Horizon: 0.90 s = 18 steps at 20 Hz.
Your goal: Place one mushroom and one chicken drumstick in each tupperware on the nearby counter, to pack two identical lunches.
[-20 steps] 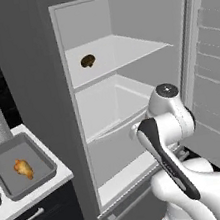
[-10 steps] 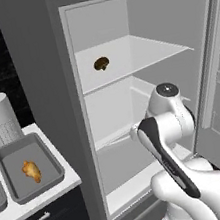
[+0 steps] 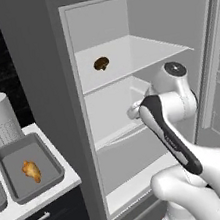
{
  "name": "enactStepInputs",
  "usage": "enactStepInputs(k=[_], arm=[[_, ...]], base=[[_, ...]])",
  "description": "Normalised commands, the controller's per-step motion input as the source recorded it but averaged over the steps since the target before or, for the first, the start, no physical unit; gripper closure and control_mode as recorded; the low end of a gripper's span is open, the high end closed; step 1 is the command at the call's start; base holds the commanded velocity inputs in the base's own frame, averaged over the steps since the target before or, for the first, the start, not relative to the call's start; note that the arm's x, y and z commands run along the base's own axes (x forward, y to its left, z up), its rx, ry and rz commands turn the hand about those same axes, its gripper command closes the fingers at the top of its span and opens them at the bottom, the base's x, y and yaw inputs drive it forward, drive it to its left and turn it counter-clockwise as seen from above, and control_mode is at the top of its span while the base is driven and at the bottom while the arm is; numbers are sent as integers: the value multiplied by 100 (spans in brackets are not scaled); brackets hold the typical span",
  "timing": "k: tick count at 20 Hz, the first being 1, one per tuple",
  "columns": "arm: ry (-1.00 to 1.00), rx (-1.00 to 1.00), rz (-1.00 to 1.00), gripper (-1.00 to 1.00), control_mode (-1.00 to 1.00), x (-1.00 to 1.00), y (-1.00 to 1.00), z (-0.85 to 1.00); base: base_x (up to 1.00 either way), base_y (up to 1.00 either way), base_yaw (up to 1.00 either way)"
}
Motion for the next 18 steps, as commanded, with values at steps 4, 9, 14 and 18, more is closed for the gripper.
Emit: enactStepInputs(k=[4, 9, 14, 18], arm=[[-9, 1, 0, -100, -100, 8, 0, 90], [-12, 0, 0, -100, -100, 0, 0, 84], [-9, 0, -3, -100, -100, 0, 5, 55], [0, 0, -7, -100, -100, 22, 35, 33]], base=[[0, 0, 0], [0, 0, 0], [0, 0, 0], [0, 0, 0]])
